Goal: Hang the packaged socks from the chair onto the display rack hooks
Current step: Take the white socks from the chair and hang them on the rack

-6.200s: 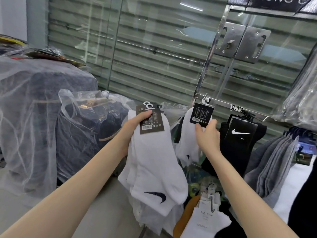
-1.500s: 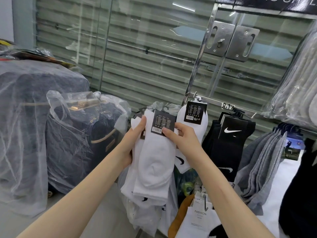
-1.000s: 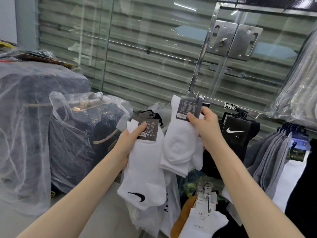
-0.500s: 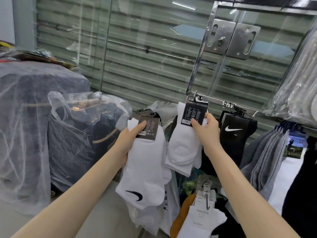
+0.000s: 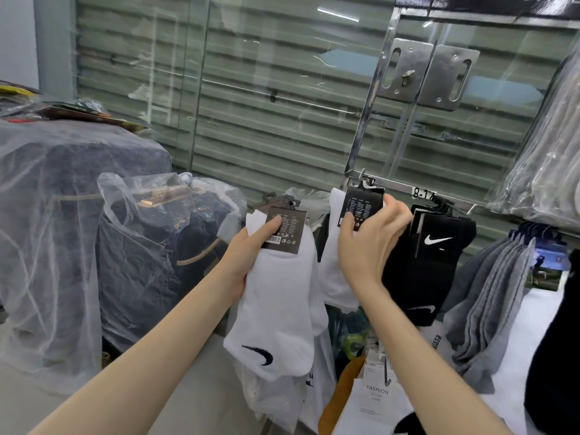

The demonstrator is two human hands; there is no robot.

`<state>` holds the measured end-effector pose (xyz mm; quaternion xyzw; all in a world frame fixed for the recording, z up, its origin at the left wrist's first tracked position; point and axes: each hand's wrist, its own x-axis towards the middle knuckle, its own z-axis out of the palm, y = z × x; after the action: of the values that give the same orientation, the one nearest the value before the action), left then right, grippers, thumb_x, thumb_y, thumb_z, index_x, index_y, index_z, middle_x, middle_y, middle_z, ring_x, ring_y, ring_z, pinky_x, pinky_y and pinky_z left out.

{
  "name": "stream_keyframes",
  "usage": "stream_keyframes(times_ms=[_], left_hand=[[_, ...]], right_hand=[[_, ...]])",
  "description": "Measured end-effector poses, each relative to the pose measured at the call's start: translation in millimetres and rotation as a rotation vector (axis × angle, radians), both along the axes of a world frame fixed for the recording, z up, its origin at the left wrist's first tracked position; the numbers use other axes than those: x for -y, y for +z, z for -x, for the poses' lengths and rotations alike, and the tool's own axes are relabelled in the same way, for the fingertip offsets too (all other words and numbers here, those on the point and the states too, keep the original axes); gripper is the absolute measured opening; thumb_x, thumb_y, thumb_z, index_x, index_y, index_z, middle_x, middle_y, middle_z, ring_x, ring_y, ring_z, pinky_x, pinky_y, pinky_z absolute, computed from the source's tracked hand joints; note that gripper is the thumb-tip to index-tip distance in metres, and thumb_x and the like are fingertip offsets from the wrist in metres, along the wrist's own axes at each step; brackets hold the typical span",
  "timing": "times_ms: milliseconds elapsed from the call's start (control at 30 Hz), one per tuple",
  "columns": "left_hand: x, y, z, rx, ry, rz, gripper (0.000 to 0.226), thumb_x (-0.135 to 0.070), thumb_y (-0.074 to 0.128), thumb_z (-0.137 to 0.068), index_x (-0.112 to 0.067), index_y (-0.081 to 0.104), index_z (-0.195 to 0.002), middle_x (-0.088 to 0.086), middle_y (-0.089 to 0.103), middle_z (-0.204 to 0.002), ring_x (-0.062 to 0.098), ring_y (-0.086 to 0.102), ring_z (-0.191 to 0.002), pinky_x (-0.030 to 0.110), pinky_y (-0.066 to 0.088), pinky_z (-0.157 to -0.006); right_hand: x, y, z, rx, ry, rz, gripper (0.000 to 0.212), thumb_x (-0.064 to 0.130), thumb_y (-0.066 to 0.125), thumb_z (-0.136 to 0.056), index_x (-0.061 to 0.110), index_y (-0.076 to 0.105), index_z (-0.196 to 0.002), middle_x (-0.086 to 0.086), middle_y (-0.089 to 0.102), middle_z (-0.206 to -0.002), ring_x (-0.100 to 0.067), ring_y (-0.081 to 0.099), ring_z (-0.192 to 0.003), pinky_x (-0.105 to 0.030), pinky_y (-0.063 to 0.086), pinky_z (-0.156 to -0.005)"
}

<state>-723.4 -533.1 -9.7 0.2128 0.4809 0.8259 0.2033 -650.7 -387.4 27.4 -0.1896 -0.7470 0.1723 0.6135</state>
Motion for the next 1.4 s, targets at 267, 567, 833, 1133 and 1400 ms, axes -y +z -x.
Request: stream_keyframes(times_ms=[267,567,833,1133,1400], left_hand=[[-2,-6,-3,0.031,-0.012,-0.019,0.051,-0.052,0.063,-0.078,-0.016,0.068,-0.113,0.010,0.075,-0.103,0.023,0.071,-0.094,0.034,0.058,-0.082],[2,-16,5,0.081,0.044,0.030,0.026,-0.032,0.066,-0.086,-0.016,0.067,-0.107,0.002,0.076,-0.085,0.017,0.071,-0.072,0.028,0.055,-0.063],[1,-21,5,0.087,0.025,0.016,0.026,-0.032,0.067,-0.085,-0.017,0.066,-0.106,0.000,0.076,-0.081,0.013,0.071,-0.068,0.024,0.055,-0.058],[-1,-17,-1,0.083,-0.005,0.023,0.032,-0.032,0.066,-0.085,-0.014,0.066,-0.111,0.001,0.076,-0.086,0.014,0.071,-0.072,0.025,0.054,-0.063],[-3,-15,-4,0.099,-0.027,0.005,0.022,-0.030,0.066,-0.086,-0.016,0.067,-0.103,-0.002,0.077,-0.077,0.011,0.072,-0.064,0.021,0.054,-0.054]], right_hand=[[38,-20,-2,0.461,0.738,0.457,0.050,0.038,0.078,-0.068,0.019,0.054,-0.109,0.007,0.063,-0.106,-0.005,0.059,-0.098,-0.022,0.049,-0.081],[10,-1,-2,0.258,0.747,0.609,0.021,0.018,0.064,-0.085,0.020,0.054,-0.104,-0.002,0.064,-0.109,-0.020,0.062,-0.101,-0.037,0.051,-0.088],[-19,18,-14,0.117,0.696,0.517,0.021,0.005,0.063,-0.084,0.024,0.057,-0.092,-0.010,0.061,-0.113,-0.022,0.060,-0.100,-0.028,0.049,-0.080],[-23,7,-16,0.111,0.712,0.579,0.020,0.008,0.063,-0.085,0.018,0.059,-0.102,0.000,0.066,-0.101,-0.014,0.063,-0.093,-0.025,0.051,-0.077],[-29,9,-12,0.138,0.752,0.669,0.019,0.008,0.065,-0.084,0.025,0.063,-0.091,0.008,0.068,-0.090,-0.006,0.064,-0.082,-0.018,0.048,-0.064]])
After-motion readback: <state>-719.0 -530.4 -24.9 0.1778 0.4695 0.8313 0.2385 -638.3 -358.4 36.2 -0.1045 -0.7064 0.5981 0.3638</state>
